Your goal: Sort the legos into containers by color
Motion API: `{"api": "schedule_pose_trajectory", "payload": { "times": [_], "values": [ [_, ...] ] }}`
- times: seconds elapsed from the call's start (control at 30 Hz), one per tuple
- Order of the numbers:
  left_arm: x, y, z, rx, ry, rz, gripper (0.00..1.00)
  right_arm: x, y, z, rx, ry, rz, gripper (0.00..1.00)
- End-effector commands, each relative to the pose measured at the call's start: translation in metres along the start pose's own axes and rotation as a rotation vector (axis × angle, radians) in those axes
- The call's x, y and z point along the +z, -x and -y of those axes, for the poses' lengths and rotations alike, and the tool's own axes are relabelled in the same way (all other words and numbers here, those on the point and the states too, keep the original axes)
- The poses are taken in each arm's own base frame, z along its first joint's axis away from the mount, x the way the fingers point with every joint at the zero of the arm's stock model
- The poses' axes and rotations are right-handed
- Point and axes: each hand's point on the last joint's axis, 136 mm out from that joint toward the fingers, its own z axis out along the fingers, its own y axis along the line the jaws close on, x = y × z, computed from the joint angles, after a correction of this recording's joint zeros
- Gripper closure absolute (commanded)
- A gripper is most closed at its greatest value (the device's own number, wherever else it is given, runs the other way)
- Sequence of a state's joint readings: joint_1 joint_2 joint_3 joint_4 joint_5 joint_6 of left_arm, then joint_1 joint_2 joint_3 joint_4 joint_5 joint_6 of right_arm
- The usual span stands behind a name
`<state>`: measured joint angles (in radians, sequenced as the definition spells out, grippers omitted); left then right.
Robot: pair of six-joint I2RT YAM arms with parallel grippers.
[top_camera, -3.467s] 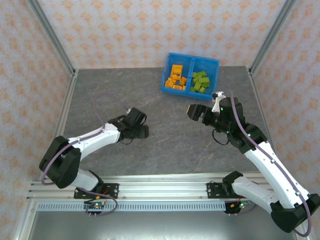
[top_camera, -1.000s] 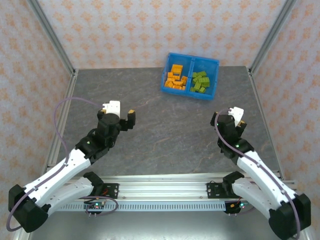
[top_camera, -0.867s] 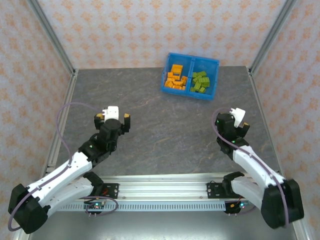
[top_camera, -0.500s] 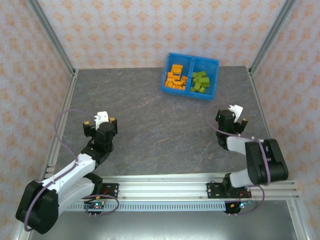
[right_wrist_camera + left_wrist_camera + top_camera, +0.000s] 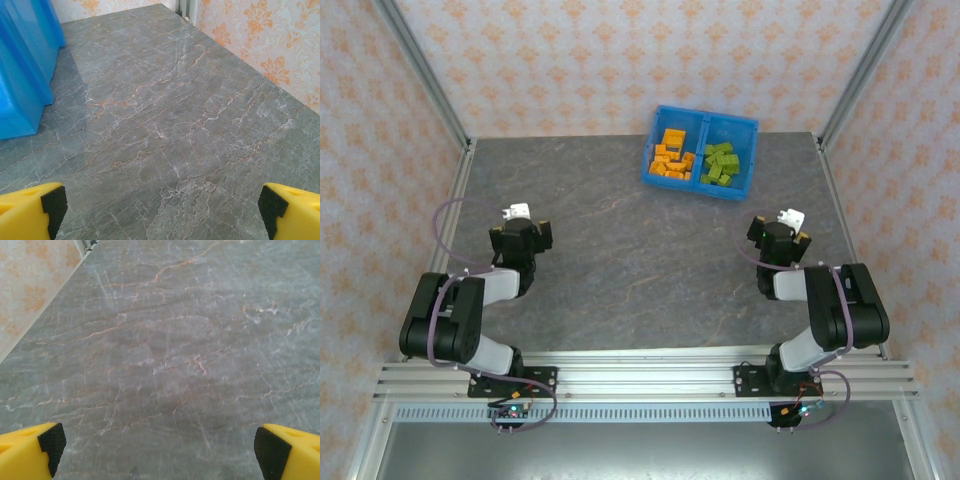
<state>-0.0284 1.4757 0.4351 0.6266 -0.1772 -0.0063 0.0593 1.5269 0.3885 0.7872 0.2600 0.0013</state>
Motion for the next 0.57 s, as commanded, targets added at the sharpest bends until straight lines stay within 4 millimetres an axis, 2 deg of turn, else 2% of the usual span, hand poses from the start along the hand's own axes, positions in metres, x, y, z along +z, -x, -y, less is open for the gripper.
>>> {"api": "schedule_pose_trajectory", "payload": {
  "times": [0.0, 0.53],
  "values": [
    [-0.0031, 0.0149, 0.0210, -0.023, -0.130, 0.104, 0.00, -0.0007, 0.0119, -0.0059, 0.013, 0.021, 0.035, 0.01],
    [-0.0006, 0.0150, 0.0250, 0.001, -0.130, 0.078, 0.00, -0.0007, 0.0120, -0.0066, 0.011, 0.025, 0.036, 0.01]
  ]
}}
